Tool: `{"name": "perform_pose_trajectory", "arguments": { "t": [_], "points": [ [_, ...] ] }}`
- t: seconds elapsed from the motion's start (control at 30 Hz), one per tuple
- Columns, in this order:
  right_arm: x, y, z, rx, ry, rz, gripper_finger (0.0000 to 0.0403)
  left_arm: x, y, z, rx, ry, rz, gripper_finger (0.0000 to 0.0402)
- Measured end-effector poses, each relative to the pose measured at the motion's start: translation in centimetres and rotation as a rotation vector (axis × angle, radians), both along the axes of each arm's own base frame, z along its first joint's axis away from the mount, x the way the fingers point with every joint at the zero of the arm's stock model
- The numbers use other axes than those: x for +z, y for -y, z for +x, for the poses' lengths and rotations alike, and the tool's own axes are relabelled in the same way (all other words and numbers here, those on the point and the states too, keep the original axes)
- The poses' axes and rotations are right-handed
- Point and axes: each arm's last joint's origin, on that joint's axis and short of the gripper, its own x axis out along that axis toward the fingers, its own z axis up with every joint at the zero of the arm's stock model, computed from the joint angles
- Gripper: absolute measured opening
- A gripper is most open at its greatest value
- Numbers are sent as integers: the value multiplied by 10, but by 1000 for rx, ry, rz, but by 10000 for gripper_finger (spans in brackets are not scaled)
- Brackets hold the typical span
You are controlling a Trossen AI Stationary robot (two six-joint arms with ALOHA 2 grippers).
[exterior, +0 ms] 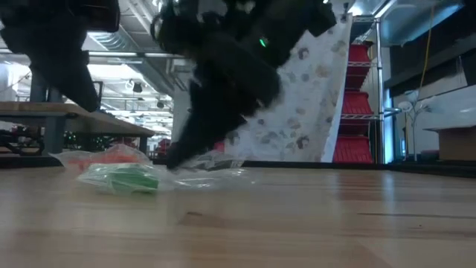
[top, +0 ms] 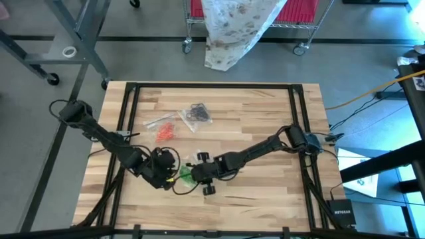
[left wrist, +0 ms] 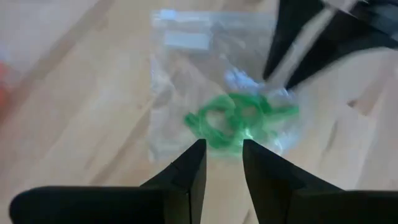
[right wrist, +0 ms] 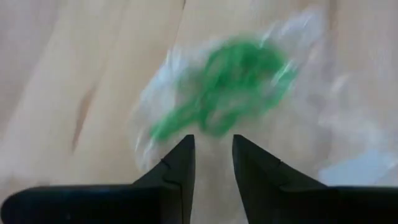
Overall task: Sort rubber bands
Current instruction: Close the transparent zip bag
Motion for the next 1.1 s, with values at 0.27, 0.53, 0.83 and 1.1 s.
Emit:
{"name": "perform_pose_trajectory", "arguments": {
  "t": [0.27, 0.53, 0.83, 1.1],
  "points": [
    [8, 1, 2, -14, 44, 14, 98, -2, -16, 12, -33, -3, 124, 98],
    [3, 3, -4, -19, -36, -14, 98, -17, -31, 34, -77, -52, 179, 98],
    [-1, 6, -11, -37, -122, -19, 98, -49, -43, 49, -103, -204, 29, 98],
    [-3, 16, -12, -81, -161, -45, 98, -54, -29, 46, -96, -235, -114, 98]
  ]
}}
